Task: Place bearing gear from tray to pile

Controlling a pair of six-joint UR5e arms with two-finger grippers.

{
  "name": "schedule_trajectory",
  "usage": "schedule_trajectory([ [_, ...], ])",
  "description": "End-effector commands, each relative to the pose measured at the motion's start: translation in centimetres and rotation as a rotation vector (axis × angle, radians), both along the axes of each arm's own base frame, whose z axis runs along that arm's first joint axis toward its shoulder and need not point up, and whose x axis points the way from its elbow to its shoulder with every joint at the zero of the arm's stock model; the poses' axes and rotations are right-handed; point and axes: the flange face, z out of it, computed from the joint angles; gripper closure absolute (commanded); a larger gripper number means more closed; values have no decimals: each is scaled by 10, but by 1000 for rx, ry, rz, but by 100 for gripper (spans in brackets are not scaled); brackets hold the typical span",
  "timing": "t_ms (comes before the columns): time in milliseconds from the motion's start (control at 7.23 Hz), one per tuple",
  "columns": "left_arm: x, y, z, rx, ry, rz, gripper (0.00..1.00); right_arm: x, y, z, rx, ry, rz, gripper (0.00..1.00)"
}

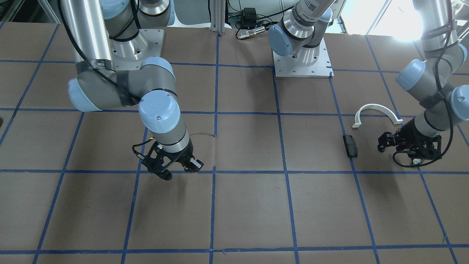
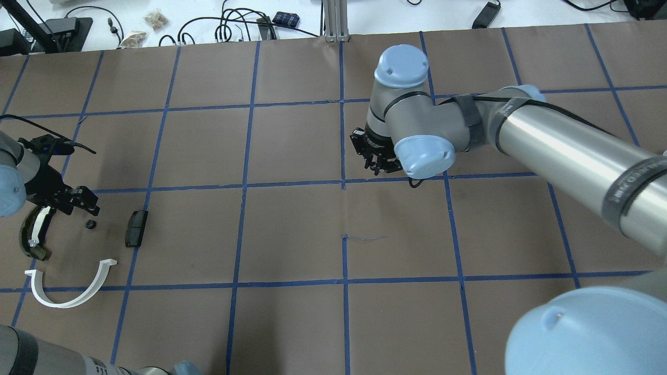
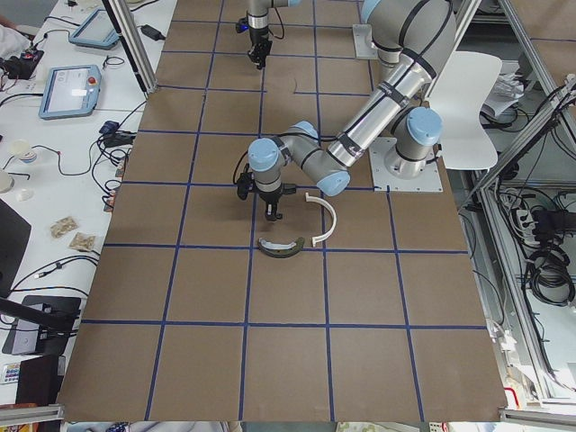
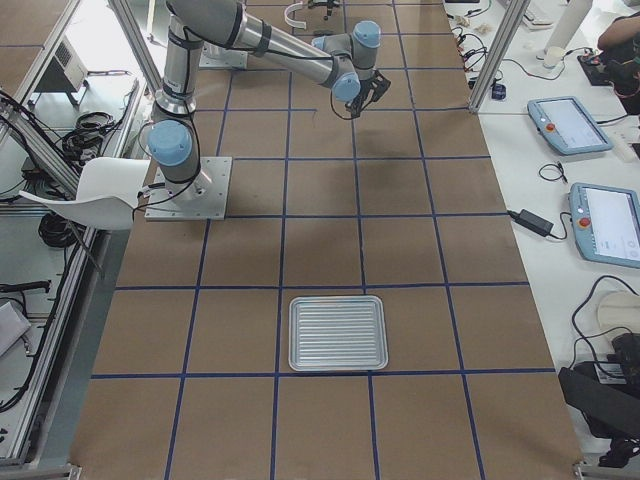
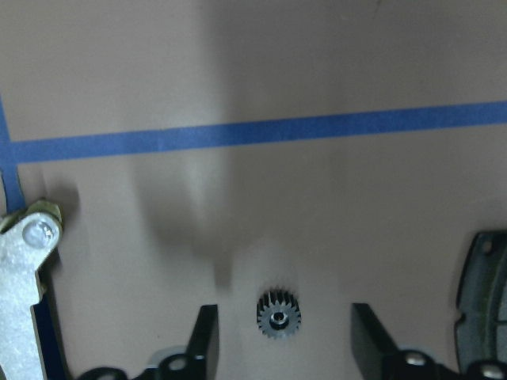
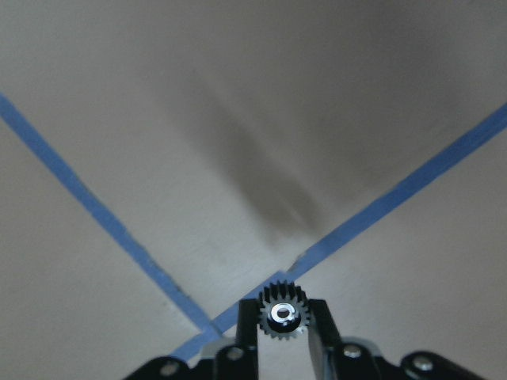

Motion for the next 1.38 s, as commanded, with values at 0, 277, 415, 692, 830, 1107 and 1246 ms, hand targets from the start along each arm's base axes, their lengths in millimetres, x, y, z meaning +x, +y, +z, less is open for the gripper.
schedule_trajectory([
  [0,-86,-28,28,-20,22,62,28,50,13,-26,13,-26,-76,81],
  [277,-121,-49,63,-14,47,57,23,47,11,-33,7,10,-67,34],
  [415,-146,-58,63,-29,93,42,20,40,7,-28,-2,36,-77,0],
  [692,-202,-69,60,-43,125,-28,19,36,-5,-17,-24,25,-81,0],
  [830,-223,-72,62,-42,123,-30,17,23,-30,9,-76,19,-20,0],
  [1107,-279,-71,61,-36,113,36,11,-12,-66,76,-50,42,74,0],
  [1246,-316,-68,59,-46,108,75,11,-36,-68,112,-2,55,178,0],
])
